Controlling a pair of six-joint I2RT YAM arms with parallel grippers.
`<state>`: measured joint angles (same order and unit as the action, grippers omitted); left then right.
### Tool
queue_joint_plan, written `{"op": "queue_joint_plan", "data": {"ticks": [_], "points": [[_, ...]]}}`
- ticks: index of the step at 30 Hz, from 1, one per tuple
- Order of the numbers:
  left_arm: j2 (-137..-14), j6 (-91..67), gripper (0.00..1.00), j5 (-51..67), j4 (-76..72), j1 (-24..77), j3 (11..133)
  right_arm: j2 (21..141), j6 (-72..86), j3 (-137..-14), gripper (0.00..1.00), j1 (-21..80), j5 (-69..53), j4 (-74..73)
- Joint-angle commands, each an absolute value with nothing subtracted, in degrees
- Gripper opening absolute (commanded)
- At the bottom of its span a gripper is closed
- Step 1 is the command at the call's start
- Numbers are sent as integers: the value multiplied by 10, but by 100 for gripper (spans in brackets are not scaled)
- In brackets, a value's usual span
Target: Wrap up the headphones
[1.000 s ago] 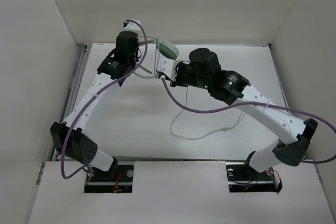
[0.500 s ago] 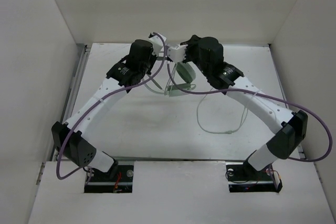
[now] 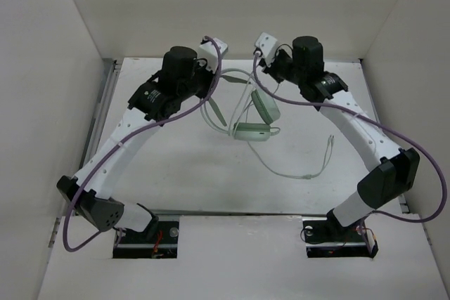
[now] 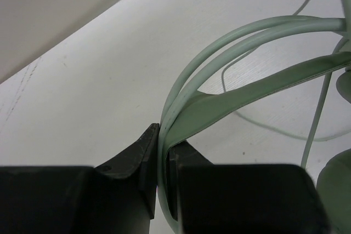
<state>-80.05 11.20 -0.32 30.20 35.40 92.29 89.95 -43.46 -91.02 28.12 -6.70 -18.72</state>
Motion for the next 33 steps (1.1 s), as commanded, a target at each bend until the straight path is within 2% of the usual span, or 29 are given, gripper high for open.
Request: {"op": "queue_joint_plan", "data": {"ticks": [1, 10, 12, 18, 25, 29, 31, 33], "points": [[-765, 45, 0, 58, 268, 336, 985, 903, -223, -944, 21, 228, -252, -206], [-794, -41, 0, 126, 276, 296, 1110, 903, 126, -857, 23, 175, -516, -28], [-811, -73, 0, 141, 271, 290, 1149, 899, 231, -804, 25, 186, -547, 67], [-860, -172, 0, 155, 244, 262, 1241, 898, 453, -668, 27, 246, -528, 324], [-912, -260, 0, 142, 214, 203, 1338, 922, 519, -628, 28, 319, -494, 438], [-920, -239, 0, 63, 209, 168, 1352, 923, 533, -616, 26, 356, -496, 461], [-921, -208, 0, 33, 209, 152, 1351, 912, 528, -606, 23, 372, -509, 463], [-919, -170, 0, 3, 199, 137, 1340, 900, 519, -599, 15, 384, -520, 457]]}}
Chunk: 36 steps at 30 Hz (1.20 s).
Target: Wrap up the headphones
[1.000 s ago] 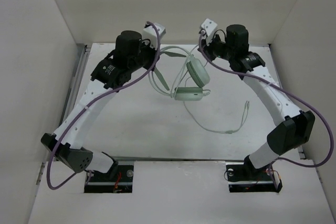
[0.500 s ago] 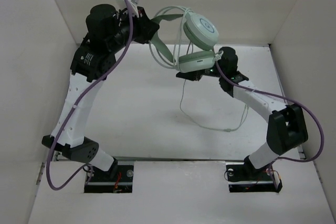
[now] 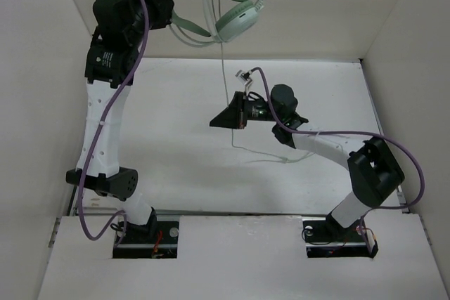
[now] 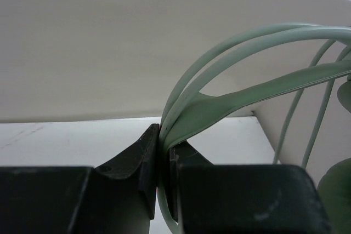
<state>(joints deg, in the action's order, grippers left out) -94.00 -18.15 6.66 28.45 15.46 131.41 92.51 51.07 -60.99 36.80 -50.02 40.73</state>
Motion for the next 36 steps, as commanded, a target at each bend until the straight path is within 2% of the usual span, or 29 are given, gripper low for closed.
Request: {"op": "queue_joint_plan", "data": {"ticks": [1, 5, 11, 16, 20, 24, 29, 33, 36], "points": [[-917, -154, 0, -21, 191, 131, 1328, 896, 512, -598, 11, 388, -529, 452], [-909, -59, 0, -128, 146, 133, 1275, 882, 460, -614, 0, 404, -555, 378], [-892, 63, 0, -250, 49, 163, 1159, 857, 251, -706, 0, 409, -522, 97], [-882, 146, 0, -293, 19, 205, 1070, 839, -36, -841, 0, 428, -395, -189], [-869, 199, 0, -296, 32, 230, 1002, 824, -218, -903, 0, 435, -233, -281], [-854, 231, 0, -279, 97, 264, 954, 814, -388, -920, 0, 435, -62, -286], [-838, 252, 0, -238, 184, 297, 934, 815, -608, -875, 0, 435, 116, -182], [-830, 268, 0, -206, 235, 314, 936, 822, -725, -838, 0, 412, 177, -62], [-824, 242, 0, -153, 271, 325, 953, 833, -751, -831, 1, 395, 188, -2]]}}
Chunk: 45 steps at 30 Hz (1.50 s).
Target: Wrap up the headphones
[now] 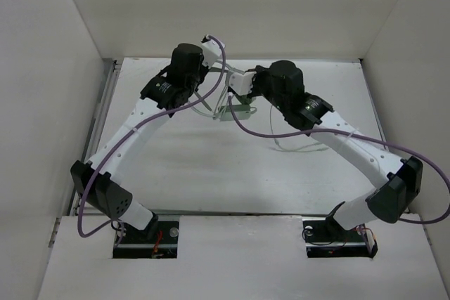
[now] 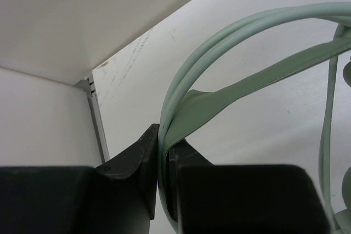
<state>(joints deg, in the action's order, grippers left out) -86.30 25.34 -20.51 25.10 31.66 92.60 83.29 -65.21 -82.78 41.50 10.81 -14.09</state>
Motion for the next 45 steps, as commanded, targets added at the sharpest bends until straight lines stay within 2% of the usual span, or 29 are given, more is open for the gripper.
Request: {"op": "queue_joint_plan", "data": {"ticks": [1, 7, 13, 18, 22, 28, 35, 39, 45], "points": [[-823, 230, 0, -128, 286, 328, 961, 838, -752, -829, 2, 388, 189, 16], [-810, 206, 0, -12, 328, 351, 981, 860, -699, -832, 9, 352, 164, 46], [-805, 186, 0, 44, 349, 348, 995, 853, -594, -847, 20, 315, 95, -22], [-811, 149, 0, 86, 354, 339, 1041, 849, -414, -867, 19, 282, -51, -128], [-832, 118, 0, 113, 370, 334, 1120, 849, -243, -846, 18, 257, -208, -144], [-864, 49, 0, 146, 364, 314, 1235, 873, 81, -760, 19, 217, -441, -2], [-883, -83, 0, 156, 294, 251, 1286, 887, 378, -664, 29, 217, -521, 263], [-899, -151, 0, 113, 258, 204, 1315, 886, 462, -600, 33, 241, -526, 360], [-910, -150, 0, -9, 225, 176, 1316, 860, 476, -558, 35, 292, -535, 374]]}}
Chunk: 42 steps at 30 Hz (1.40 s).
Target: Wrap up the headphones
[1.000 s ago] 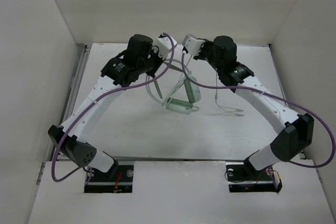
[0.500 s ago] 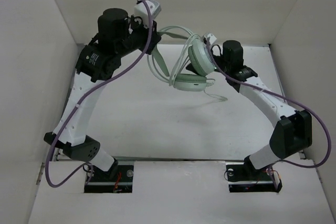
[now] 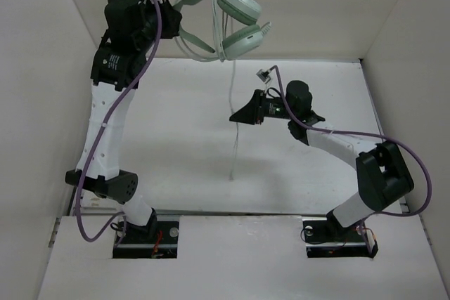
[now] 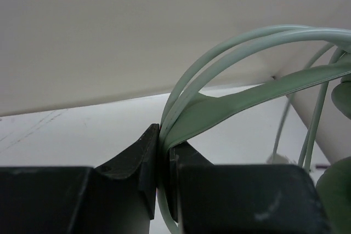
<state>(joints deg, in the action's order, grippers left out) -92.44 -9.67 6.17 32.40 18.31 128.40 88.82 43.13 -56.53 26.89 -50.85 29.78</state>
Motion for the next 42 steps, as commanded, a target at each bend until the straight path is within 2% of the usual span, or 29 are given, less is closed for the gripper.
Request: {"op": "queue_joint_plan", "data": {"ticks": [1, 4, 5, 9, 14, 16, 19, 23, 27, 31, 34, 38, 42], "points": [[-911, -148, 0, -38, 222, 174, 1313, 857, 478, -558, 35, 304, -539, 375], [-914, -112, 0, -119, 207, 185, 1300, 853, 476, -573, 32, 334, -548, 367], [-915, -100, 0, -145, 199, 189, 1294, 853, 470, -581, 28, 342, -553, 363], [-917, -46, 0, -216, 164, 202, 1264, 856, 448, -627, 0, 361, -573, 335], [-905, 26, 0, -284, 113, 210, 1202, 845, 401, -685, 0, 356, -577, 262], [-897, 67, 0, -305, 88, 221, 1164, 836, 344, -721, 0, 342, -572, 181], [-884, 132, 0, -322, 51, 240, 1103, 825, 176, -809, 0, 327, -528, -20], [-872, 209, 0, -321, 31, 266, 1026, 822, -68, -919, 0, 328, -385, -232], [-866, 246, 0, -301, 62, 297, 974, 824, -242, -984, 0, 336, -210, -301], [-867, 251, 0, -253, 127, 333, 973, 827, -471, -981, 0, 376, -7, -302], [-871, 246, 0, -213, 162, 355, 994, 824, -633, -910, 0, 394, 109, -210], [-873, 218, 0, -164, 193, 367, 1018, 826, -778, -807, 0, 390, 172, -24], [-871, 195, 0, -119, 230, 372, 1029, 834, -812, -772, 2, 370, 175, 75]]}}
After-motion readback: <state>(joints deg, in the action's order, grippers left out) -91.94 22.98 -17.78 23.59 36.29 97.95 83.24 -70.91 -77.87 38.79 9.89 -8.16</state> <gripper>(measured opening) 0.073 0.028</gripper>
